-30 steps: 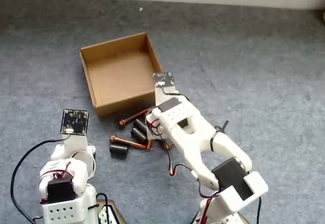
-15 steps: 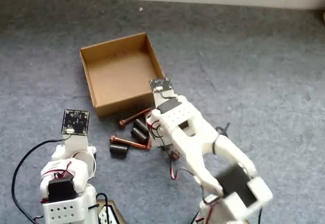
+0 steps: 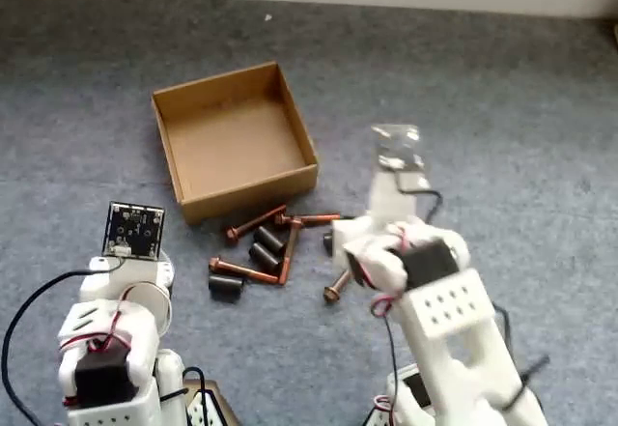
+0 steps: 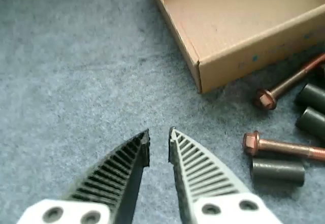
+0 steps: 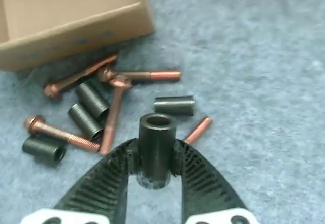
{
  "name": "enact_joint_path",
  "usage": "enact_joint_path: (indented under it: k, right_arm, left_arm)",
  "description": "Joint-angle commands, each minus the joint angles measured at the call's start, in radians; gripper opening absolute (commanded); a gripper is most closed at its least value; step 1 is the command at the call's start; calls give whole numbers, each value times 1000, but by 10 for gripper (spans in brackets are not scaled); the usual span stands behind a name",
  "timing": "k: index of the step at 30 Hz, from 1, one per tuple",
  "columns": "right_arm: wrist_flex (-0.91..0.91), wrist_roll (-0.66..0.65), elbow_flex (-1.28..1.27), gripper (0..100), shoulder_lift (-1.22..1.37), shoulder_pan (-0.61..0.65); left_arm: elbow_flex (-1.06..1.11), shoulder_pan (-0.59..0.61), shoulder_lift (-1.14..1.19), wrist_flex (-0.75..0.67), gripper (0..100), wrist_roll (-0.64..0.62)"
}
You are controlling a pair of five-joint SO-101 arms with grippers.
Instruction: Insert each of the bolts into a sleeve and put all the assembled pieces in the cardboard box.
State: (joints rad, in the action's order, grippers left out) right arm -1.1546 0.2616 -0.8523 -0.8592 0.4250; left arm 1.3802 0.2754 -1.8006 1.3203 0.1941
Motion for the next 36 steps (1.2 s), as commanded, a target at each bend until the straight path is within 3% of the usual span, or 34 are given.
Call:
enact_joint_path:
  k: [1, 7, 11, 14, 19, 22, 30, 36]
  right_arm:
    - [128, -8, -120, 5, -176, -105]
    - [430, -6, -409, 5, -332, -199]
    - [472, -8, -516, 5, -371, -217]
    - [472, -6, -529, 5, -378, -222]
    - [507, 58, -532, 5, -378, -277]
    - [564, 69, -532, 5, -375, -326]
    - [581, 69, -533, 5, -375, -337]
    - [581, 69, -533, 5, -375, -337]
  left_arm:
    - [-136, -70, 7, 17, 102, 48]
    - [-295, -206, 254, 41, 102, 46]
    - [-441, -300, 558, 41, 102, 34]
    - [-518, -409, 743, 31, 110, -66]
    - [-607, -572, 970, -43, 242, -307]
    - [-644, -636, 1087, -109, 255, -388]
    - [-684, -694, 1408, -341, 255, -434]
    - [-776, -699, 1633, -365, 255, -434]
